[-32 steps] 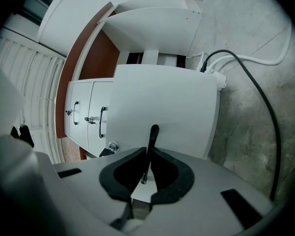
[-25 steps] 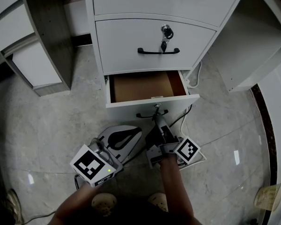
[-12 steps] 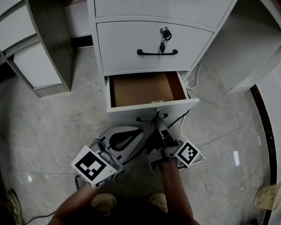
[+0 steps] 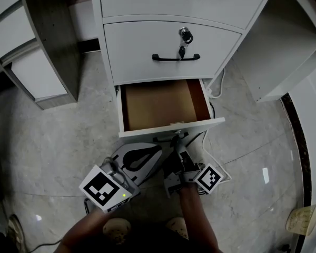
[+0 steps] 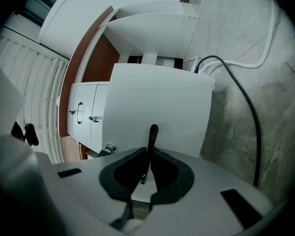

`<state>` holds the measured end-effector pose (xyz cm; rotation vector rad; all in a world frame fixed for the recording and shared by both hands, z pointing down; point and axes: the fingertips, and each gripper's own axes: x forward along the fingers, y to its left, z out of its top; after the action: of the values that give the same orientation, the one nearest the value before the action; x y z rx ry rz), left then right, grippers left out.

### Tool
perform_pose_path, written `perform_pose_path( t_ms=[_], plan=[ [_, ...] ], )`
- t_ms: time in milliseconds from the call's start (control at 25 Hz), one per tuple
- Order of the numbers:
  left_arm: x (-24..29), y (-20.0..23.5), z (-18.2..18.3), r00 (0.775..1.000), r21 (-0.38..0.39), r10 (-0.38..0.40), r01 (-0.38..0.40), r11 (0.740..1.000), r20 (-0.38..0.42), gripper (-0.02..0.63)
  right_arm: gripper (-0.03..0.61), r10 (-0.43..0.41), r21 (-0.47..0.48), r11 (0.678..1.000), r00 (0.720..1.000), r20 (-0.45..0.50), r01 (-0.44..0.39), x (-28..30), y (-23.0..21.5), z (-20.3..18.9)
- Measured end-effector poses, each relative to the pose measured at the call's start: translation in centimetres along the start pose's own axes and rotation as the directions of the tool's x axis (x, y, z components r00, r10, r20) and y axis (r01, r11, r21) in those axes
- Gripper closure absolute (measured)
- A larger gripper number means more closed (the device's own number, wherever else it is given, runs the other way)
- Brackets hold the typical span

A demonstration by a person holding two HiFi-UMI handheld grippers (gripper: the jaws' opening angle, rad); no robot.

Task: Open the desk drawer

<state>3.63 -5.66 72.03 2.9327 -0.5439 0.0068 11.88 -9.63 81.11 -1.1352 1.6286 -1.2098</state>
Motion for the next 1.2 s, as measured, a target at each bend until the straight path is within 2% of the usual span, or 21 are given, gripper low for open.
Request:
perform_pose_path(
  t_ms=[480,680,1200],
  plan=[
    [0.5,-1.9,-0.3,0.998,-0.013,-0.057,0.057,0.998,-0.002,0.604,0.539,-0.023,-0.002,1.000,1.000,0.005,0.023,-2.0,-1.7,-0.9],
    [0.4,-2.0,-0.1,0.998,-0.014,-0.057,0.057,0.998,0.000,0.603,0.538,-0.007,-0.043,0.999,1.000,-0.002,0.007,-1.9,-1.5,-0.8],
    [0.1,-2.0,0.5,0.998,-0.014,-0.056,0.057,0.998,0.013,0.603,0.538,-0.010,-0.014,1.000,1.000,0.001,0.010,-2.0,-1.7,-0.9]
  ],
)
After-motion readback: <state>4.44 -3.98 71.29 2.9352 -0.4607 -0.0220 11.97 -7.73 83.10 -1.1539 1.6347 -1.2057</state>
